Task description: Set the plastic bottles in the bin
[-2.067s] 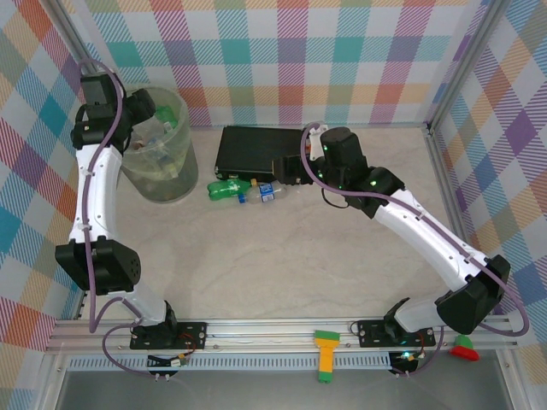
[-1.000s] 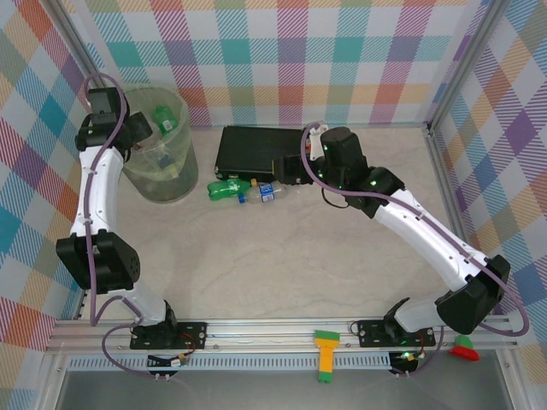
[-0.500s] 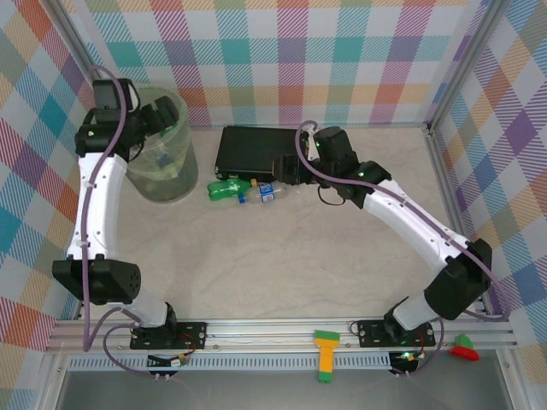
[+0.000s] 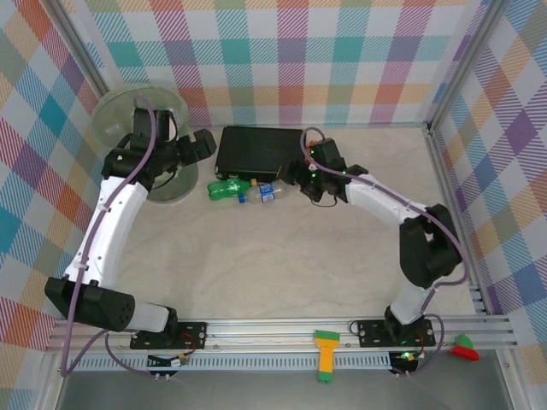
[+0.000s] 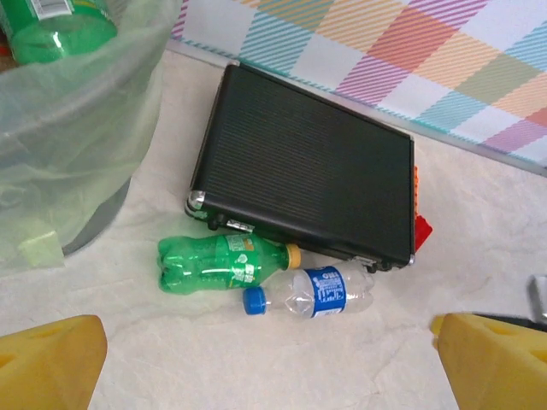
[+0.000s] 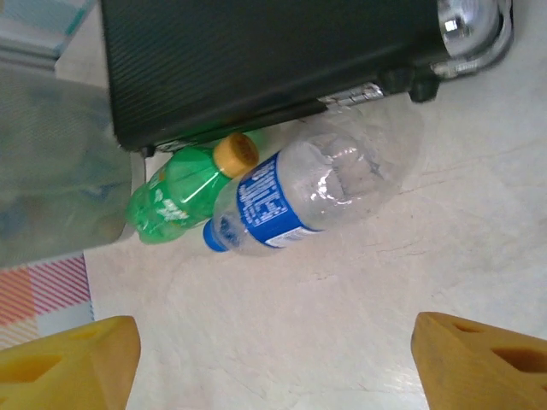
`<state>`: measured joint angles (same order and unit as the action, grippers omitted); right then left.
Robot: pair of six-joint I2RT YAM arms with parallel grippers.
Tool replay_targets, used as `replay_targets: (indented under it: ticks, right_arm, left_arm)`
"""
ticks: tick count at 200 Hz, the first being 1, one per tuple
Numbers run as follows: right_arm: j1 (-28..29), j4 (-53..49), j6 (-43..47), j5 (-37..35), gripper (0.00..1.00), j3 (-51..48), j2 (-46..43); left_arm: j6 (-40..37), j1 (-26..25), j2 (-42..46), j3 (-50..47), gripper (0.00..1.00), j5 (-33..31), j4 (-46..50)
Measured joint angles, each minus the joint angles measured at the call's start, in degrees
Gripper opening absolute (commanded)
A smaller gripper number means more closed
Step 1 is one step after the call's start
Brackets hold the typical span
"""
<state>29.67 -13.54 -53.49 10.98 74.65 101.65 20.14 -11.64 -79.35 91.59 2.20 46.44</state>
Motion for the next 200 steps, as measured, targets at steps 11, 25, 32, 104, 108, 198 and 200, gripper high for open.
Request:
replay_targets:
  ticks: [11, 25, 32, 104, 108, 198, 200]
  right_arm:
    - [0.2, 2.3, -2.9, 0.3, 0.8, 0.0, 2.6]
    - [0.5, 4.3, -5.9, 0.2, 0.8, 0.0, 5.2]
    - [0.7, 5.1, -7.3, 0.0, 0.8, 0.1, 6.5]
    - [3.7, 10.1, -20.4, -3.0, 0.81, 3.3, 15.7]
    - [3.8, 10.1, -20.8, -3.4, 0.81, 3.7, 16.0]
    - [5.0, 11.6, -26.8, -7.2, 0.62, 8.6, 21.0]
    - [5.0, 11.8, -26.8, -7.2, 0.62, 8.6, 21.0]
  left_arm:
    - [0.1, -0.3, 0.8, -0.9, 0.99, 0.0, 0.0]
    - [0.1, -0.6, 2.1, -2.0, 0.99, 0.3, 0.2]
    - [0.0, -0.7, 2.8, -2.4, 0.99, 0.3, 0.5]
    - [-0.3, -0.7, 9.1, -3.4, 0.99, 1.0, 4.5]
    - [-0.4, -0.7, 9.4, -3.5, 0.99, 1.1, 4.7]
    - [-0.4, -2.6, 10.5, -5.2, 0.96, 1.8, 6.1]
    - [-0.4, -2.6, 10.5, -5.2, 0.96, 1.8, 6.1]
